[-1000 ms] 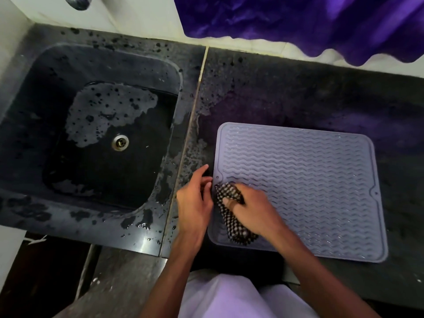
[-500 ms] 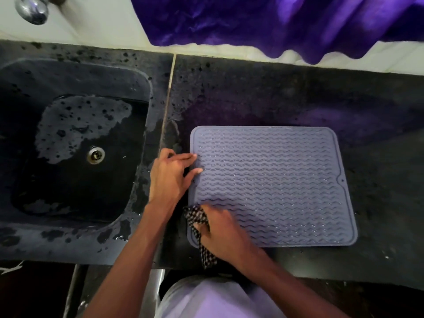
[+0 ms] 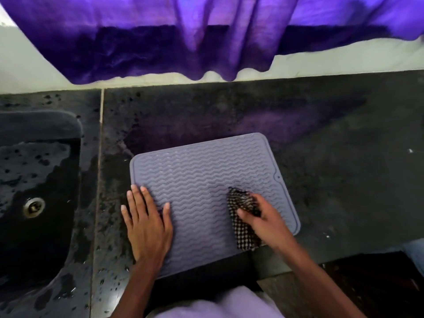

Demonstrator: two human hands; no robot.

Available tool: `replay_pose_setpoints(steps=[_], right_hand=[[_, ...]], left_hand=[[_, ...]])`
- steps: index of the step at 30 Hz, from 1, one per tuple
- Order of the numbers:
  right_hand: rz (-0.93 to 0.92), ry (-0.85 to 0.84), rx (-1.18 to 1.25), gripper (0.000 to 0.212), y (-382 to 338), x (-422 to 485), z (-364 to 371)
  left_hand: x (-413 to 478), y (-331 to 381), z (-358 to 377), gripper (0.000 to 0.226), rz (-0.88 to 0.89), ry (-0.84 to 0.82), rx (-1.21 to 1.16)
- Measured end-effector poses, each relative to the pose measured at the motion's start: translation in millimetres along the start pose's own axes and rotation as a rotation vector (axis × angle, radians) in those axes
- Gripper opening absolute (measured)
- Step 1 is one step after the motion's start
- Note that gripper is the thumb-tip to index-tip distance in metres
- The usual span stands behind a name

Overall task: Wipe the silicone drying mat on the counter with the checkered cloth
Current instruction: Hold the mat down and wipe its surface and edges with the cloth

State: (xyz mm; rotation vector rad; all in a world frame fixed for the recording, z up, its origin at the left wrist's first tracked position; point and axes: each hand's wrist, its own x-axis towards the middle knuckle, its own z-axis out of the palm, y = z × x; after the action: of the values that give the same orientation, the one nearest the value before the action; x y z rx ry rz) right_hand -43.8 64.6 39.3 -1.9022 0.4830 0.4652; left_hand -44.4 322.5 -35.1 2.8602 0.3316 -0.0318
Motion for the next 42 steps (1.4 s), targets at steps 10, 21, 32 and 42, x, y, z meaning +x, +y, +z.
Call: replay_pose_setpoints(steps=[10,21,32,42], right_hand=[[0.067,0.169,0.216,0.027,21.8,0.6,-44.7],[0.024,0.178,0.174,0.034,26.1,12.6,-44.2],[-0.018,0.251,0.183,0.028,33.5,10.3,-57.2],[-0.115,0.546,-0.119,0.030,43.3,12.2,-116.2]], left_hand=[[20.2,-13.7,-2.2,0.083,0.095,0.018,0.026],[20.4,30.4,-0.9,0.073,0.261,0.019,0.017],[30.0,104.8,8.6,0.075,0.302,-0.058,-0.020],[27.1,144.5,30.6,0.077,0.336,-0.134,0.076]])
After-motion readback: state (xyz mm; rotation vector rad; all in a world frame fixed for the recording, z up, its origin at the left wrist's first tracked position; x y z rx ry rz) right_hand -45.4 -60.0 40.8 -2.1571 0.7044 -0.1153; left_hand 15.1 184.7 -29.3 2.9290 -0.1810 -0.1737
